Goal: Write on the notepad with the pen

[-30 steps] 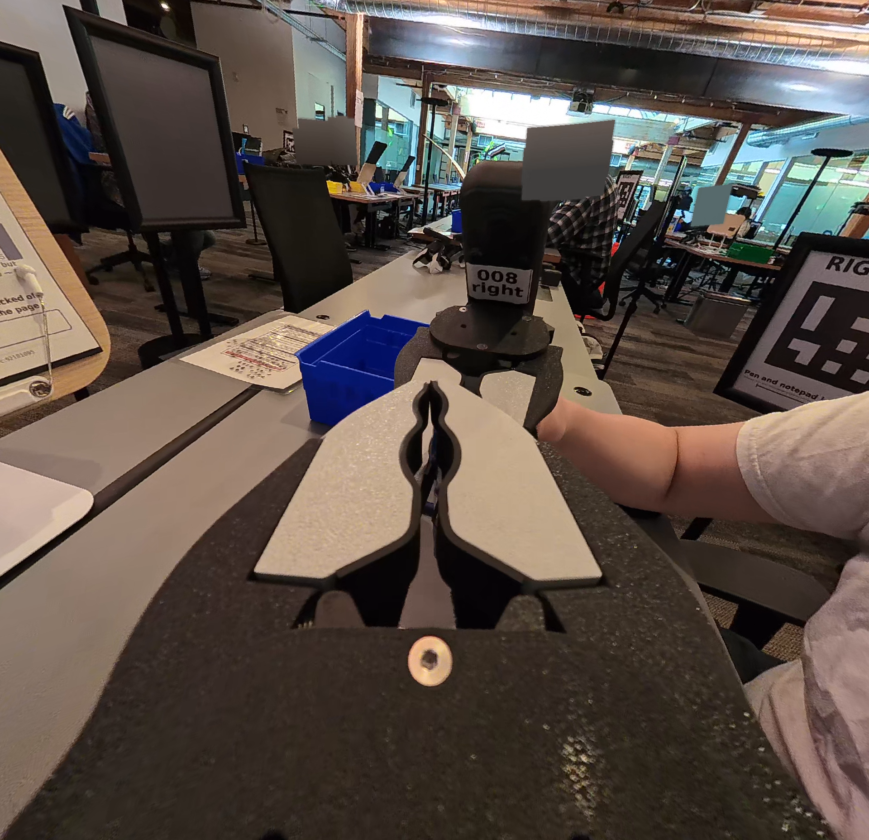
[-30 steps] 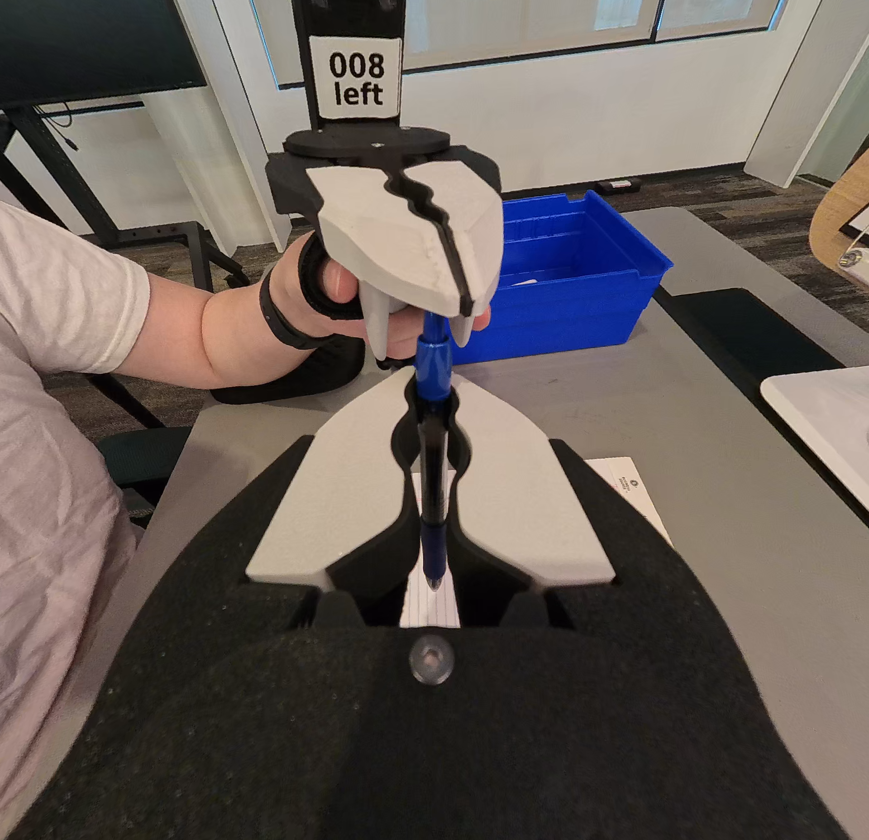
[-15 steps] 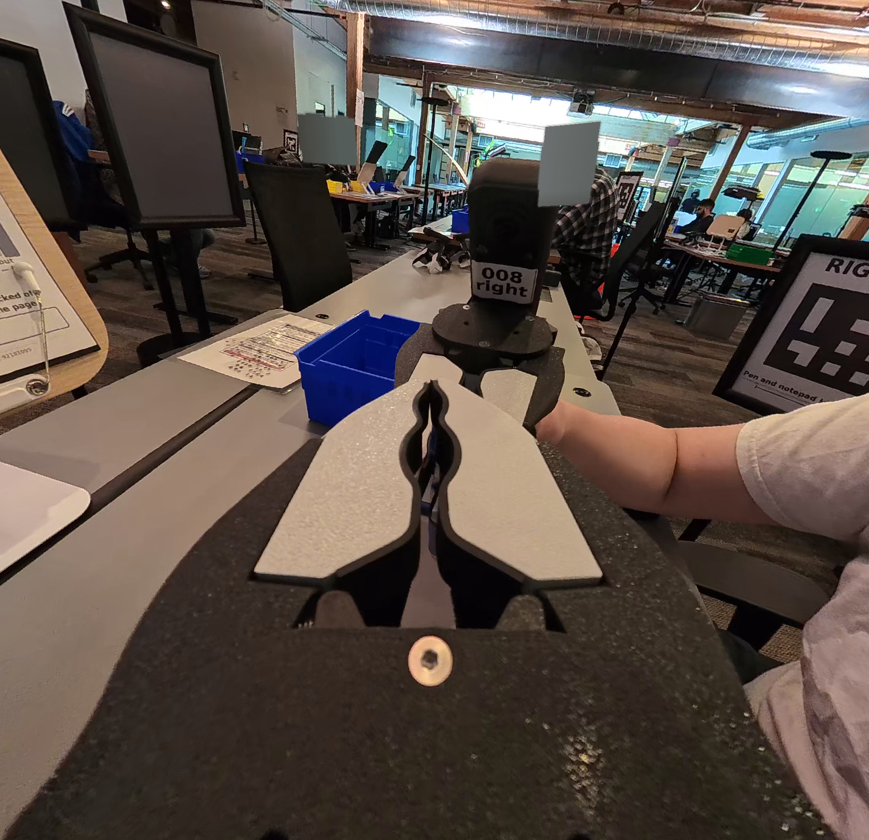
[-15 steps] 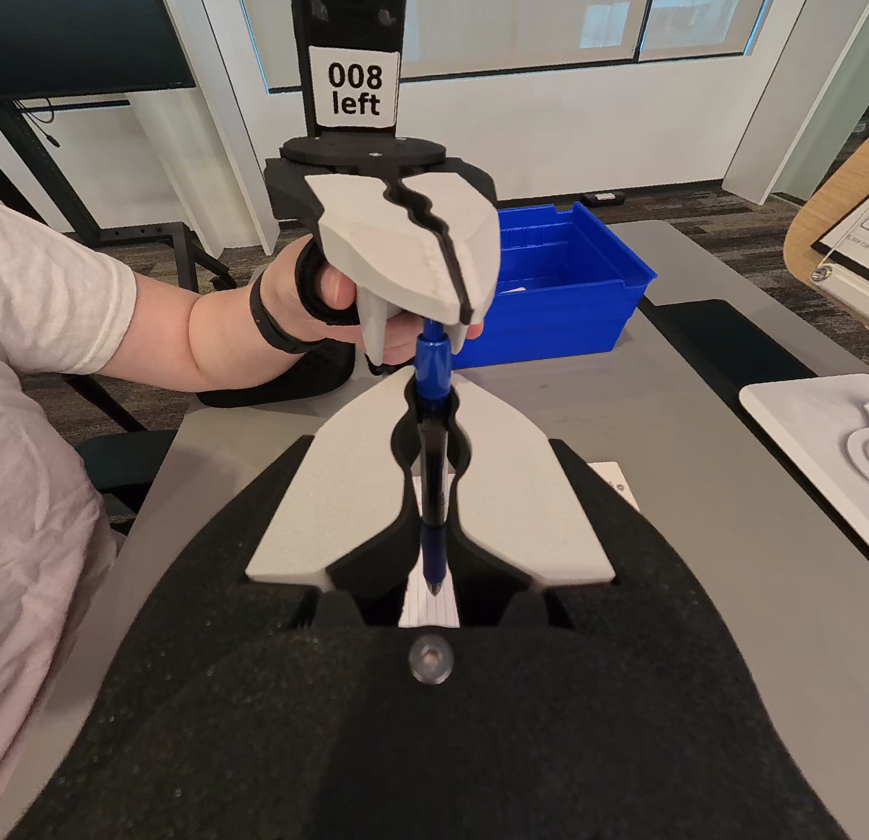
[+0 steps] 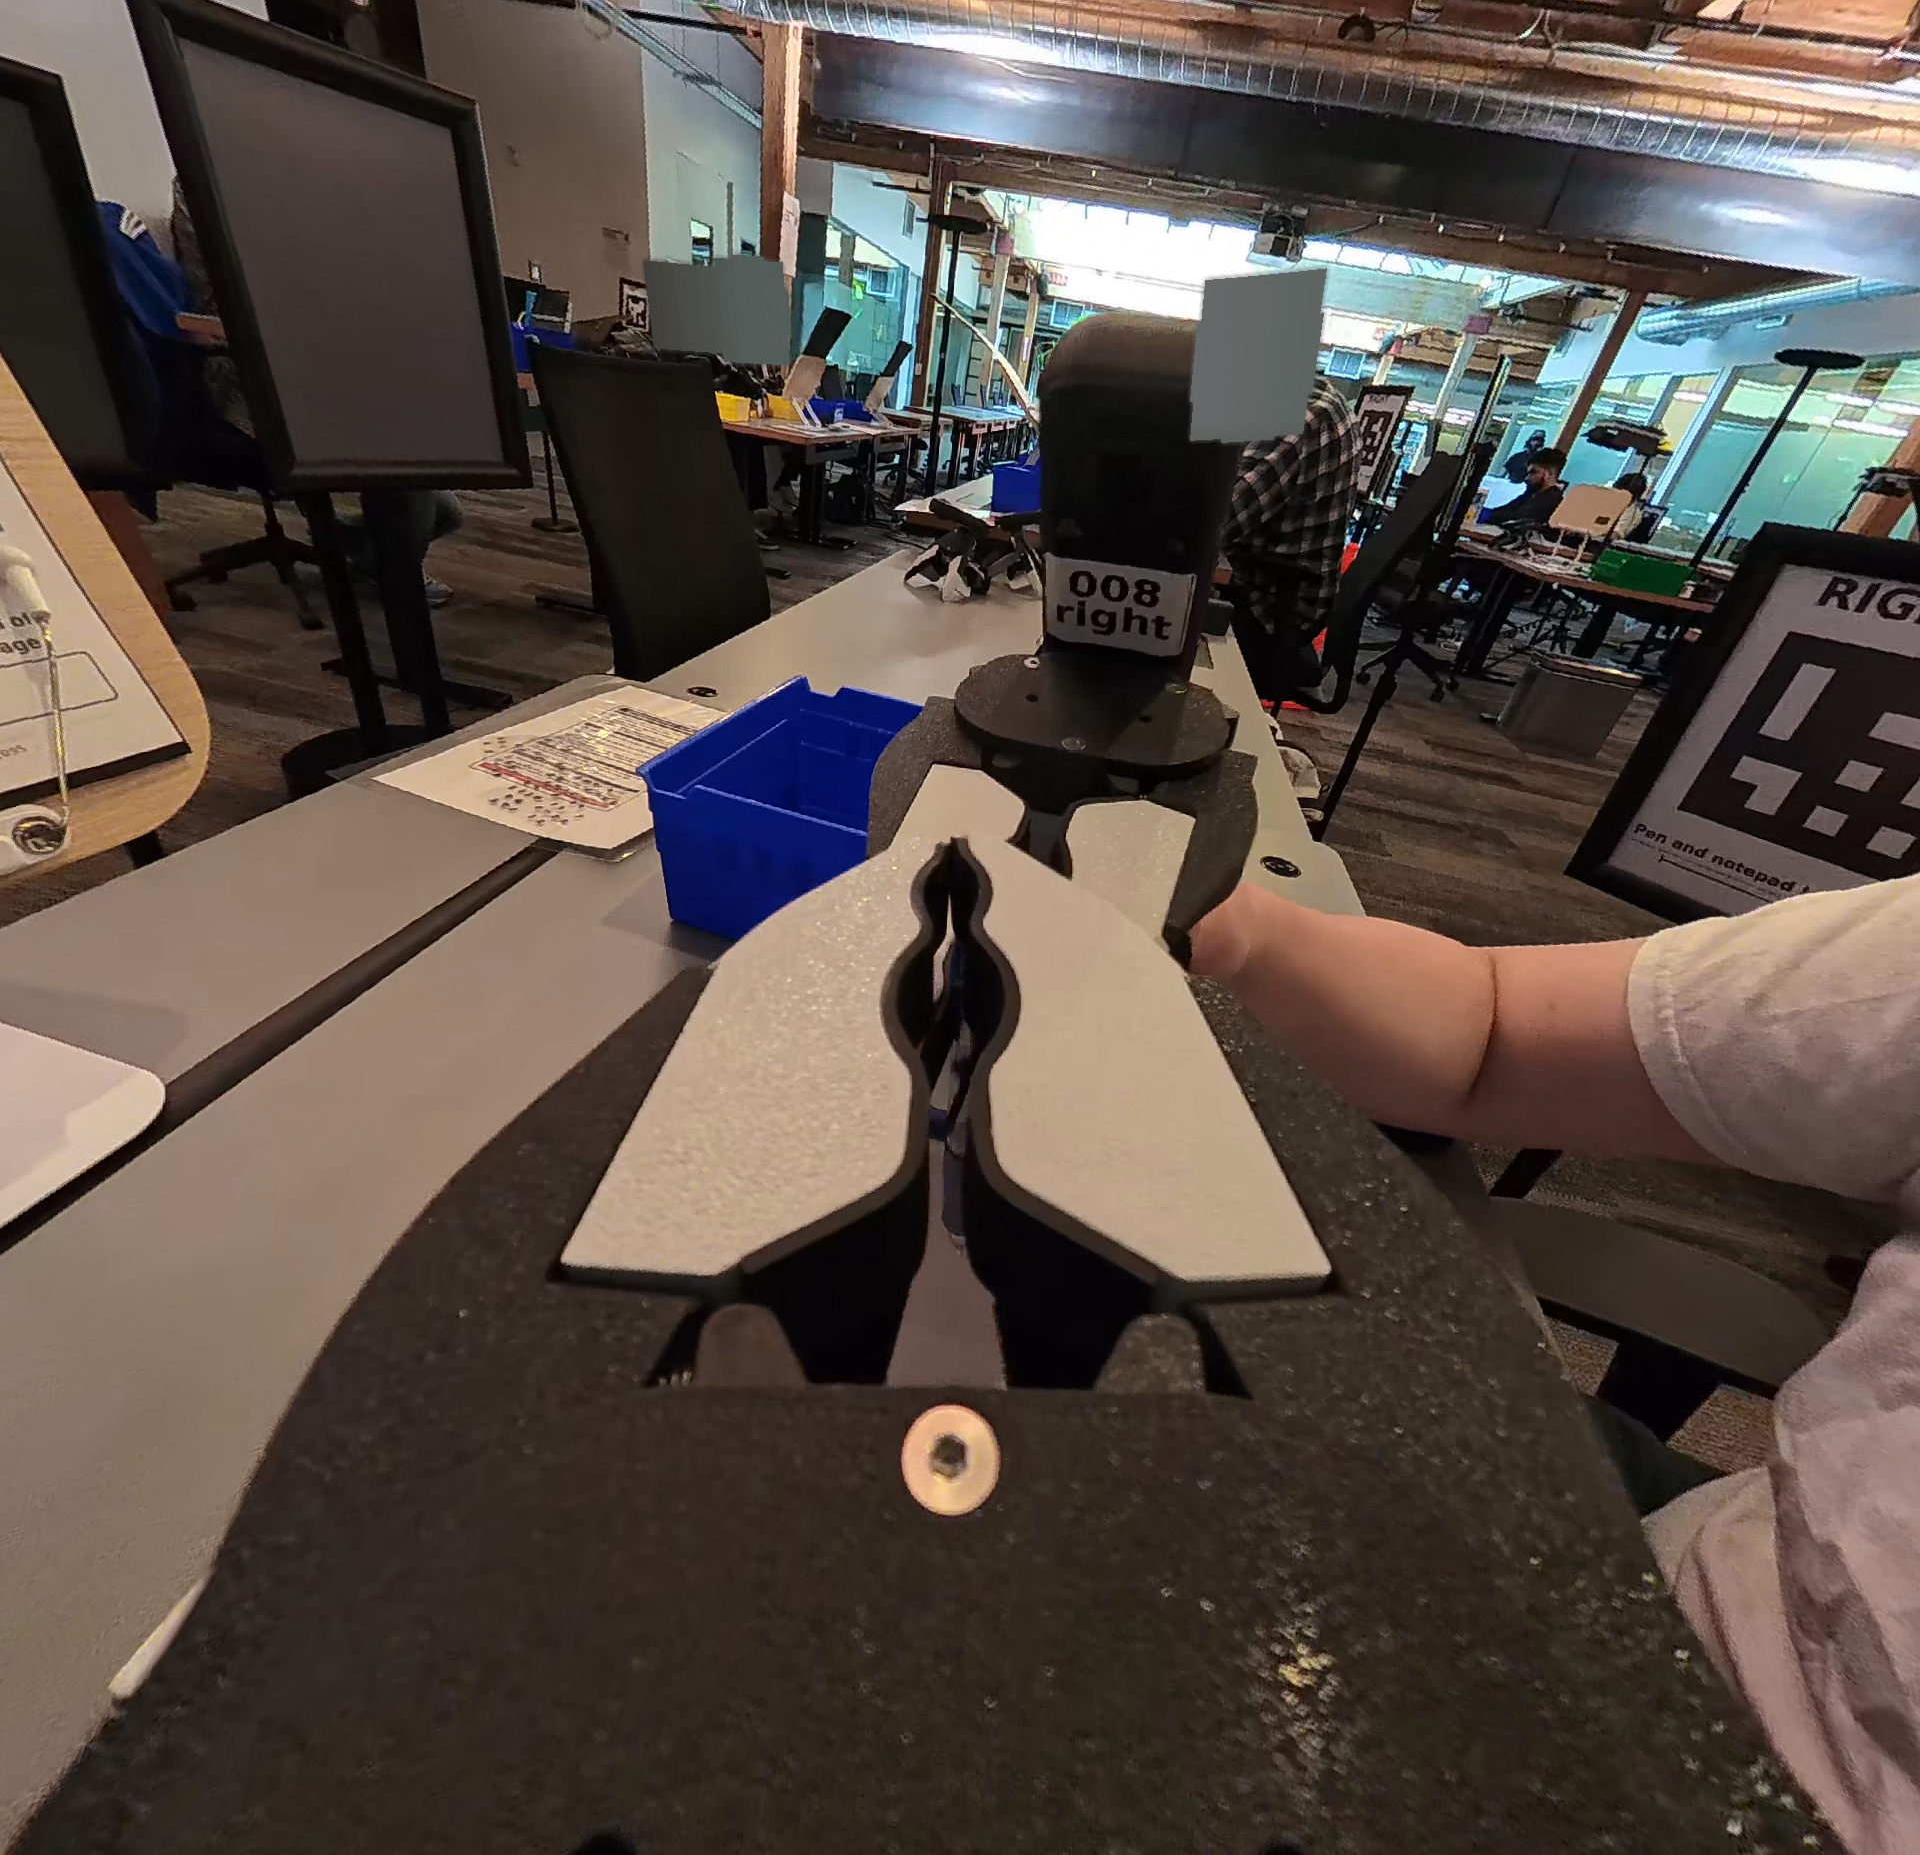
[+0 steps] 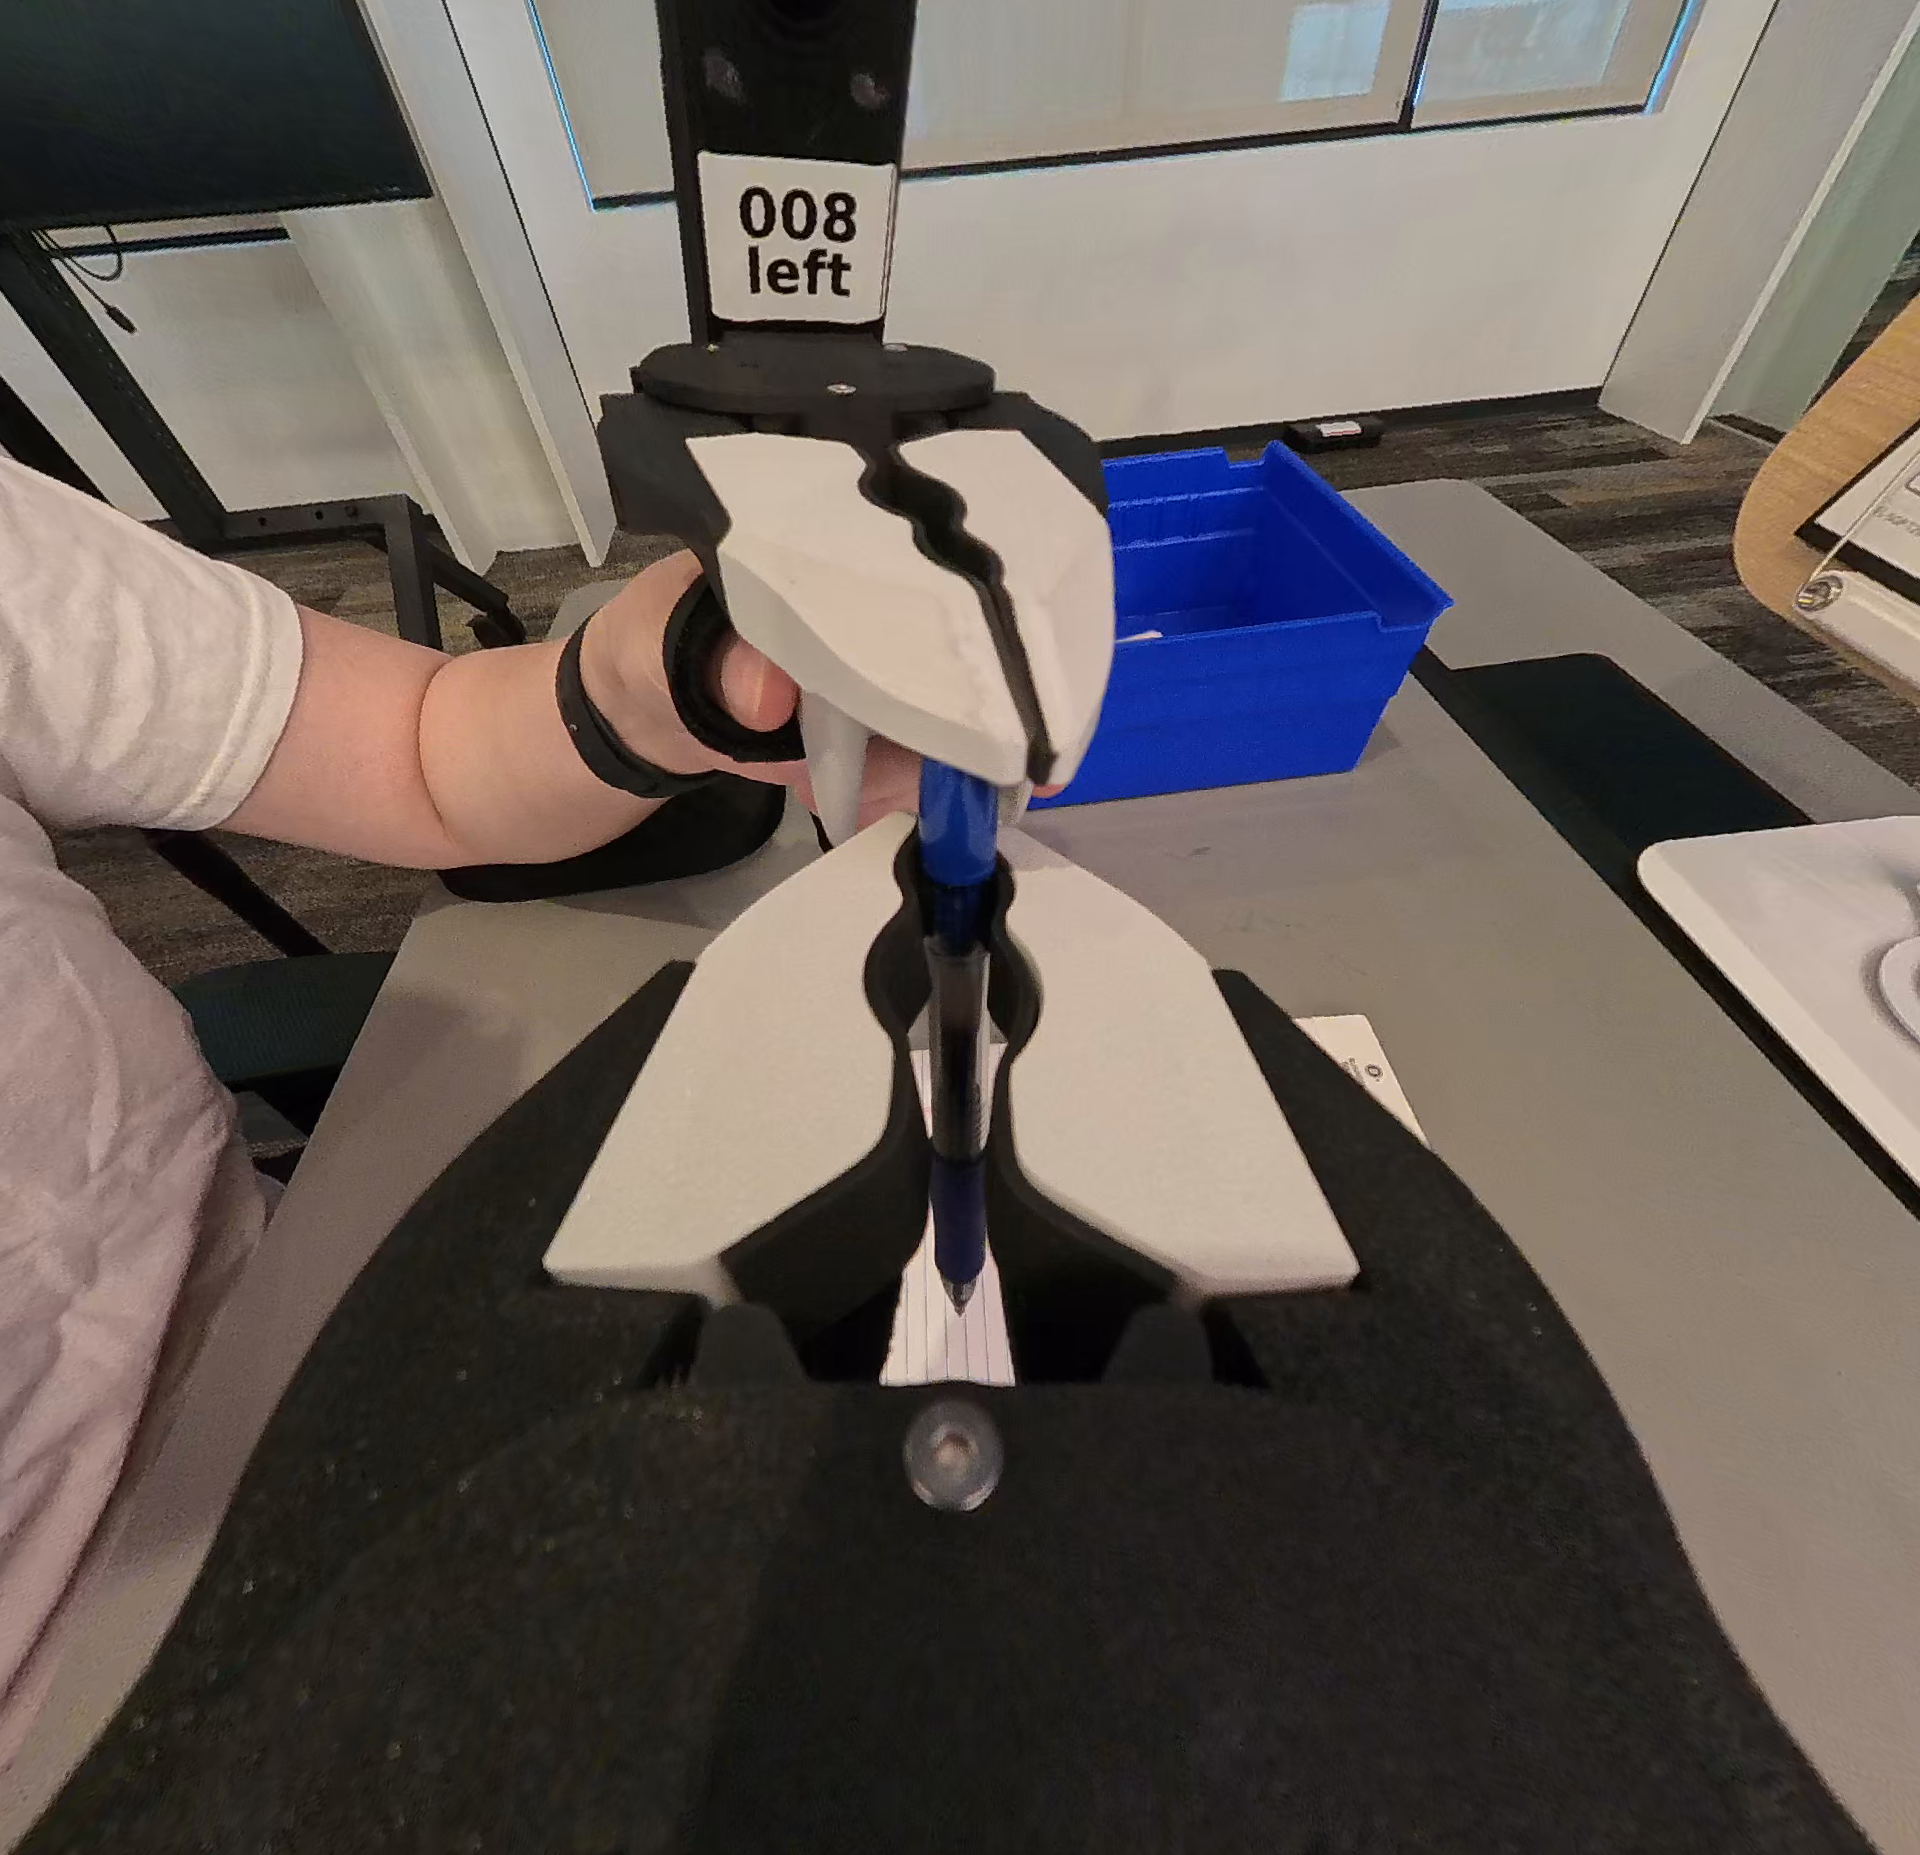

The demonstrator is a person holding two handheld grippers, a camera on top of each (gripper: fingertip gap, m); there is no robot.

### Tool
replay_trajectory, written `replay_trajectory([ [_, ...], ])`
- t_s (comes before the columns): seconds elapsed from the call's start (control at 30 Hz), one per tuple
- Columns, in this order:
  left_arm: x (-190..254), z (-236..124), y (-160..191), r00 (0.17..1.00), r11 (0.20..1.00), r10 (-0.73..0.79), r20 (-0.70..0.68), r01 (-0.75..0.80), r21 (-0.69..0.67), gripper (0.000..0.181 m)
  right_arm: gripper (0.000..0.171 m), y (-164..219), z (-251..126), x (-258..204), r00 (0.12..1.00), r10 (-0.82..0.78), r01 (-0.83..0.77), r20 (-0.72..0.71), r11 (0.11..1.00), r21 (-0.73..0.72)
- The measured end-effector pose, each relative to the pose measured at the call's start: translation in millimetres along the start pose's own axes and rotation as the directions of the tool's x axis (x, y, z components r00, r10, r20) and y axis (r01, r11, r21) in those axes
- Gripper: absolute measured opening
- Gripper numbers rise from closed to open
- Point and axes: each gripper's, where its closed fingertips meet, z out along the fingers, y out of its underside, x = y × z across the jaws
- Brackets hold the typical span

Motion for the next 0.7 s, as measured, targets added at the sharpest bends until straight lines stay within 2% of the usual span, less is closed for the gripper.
replay_trajectory([
  [0.27,1,1,0,1.000,1.000,0.015,0.015,-0.015,0.000,0.000,0.006,5,7,-5,0.998,0.040,-0.040,0.053,0.999,-0.015],
  [0.37,19,-14,-38,0.999,0.989,0.029,-0.015,-0.026,0.146,0.004,0.006,16,11,-5,0.999,0.006,-0.003,0.042,0.997,-0.078],
  [0.43,37,-36,-70,0.994,0.970,0.106,-0.006,-0.102,0.222,0.007,0.006,20,14,-6,0.999,0.003,0.002,0.048,0.995,-0.097],
  [0.47,41,-48,-82,0.986,0.957,0.159,0.040,-0.164,0.238,0.006,0.006,21,15,-6,0.999,0.007,-0.002,0.051,0.996,-0.094],
  [0.57,47,-77,-106,0.943,0.916,0.281,0.177,-0.319,0.244,0.005,0.006,22,13,1,0.999,0.016,-0.013,0.035,0.997,-0.079],
  [0.7,50,-92,-110,0.940,0.925,0.291,0.178,-0.323,0.198,0.000,0.006,16,3,17,0.999,0.045,-0.045,-0.010,0.999,-0.004],
])
